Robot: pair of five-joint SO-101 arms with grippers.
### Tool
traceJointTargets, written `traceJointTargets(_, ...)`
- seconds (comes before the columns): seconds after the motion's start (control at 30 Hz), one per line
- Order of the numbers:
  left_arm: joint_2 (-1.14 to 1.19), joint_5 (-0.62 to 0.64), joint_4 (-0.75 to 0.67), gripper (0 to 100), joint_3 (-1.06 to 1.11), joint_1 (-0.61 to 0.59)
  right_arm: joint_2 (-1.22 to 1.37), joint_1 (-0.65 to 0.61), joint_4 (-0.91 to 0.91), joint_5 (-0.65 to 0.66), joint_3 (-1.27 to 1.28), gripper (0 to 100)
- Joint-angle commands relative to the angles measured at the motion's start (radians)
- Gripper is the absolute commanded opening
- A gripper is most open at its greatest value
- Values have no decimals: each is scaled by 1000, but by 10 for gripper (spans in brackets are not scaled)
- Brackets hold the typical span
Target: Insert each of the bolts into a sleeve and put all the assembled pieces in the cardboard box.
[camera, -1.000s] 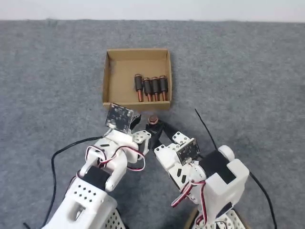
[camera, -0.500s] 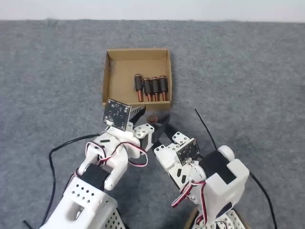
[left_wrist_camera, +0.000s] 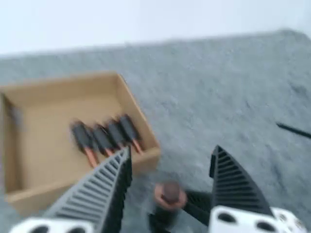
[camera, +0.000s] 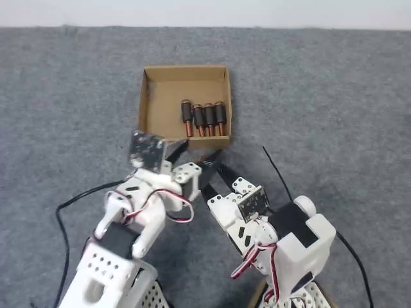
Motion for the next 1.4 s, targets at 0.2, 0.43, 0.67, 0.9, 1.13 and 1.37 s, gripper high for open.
traceJointTargets(0.2,-339,11,123,53,-62,-183,-58,16,-28,21,3,6)
traceJointTargets(0.43,-443,-8,117,15,-64,-370,-56,16,-28,21,6,6)
traceJointTargets(0.67,-473,-60,123,11,-30,-528,-56,16,-28,21,9,6)
traceJointTargets(0.9,-474,-60,118,10,131,-585,-56,16,-28,21,11,6)
traceJointTargets(1.13,-474,-60,115,10,274,-585,-56,16,-27,21,9,6)
traceJointTargets(1.37,-473,-58,163,10,358,-589,-56,15,39,21,-18,6)
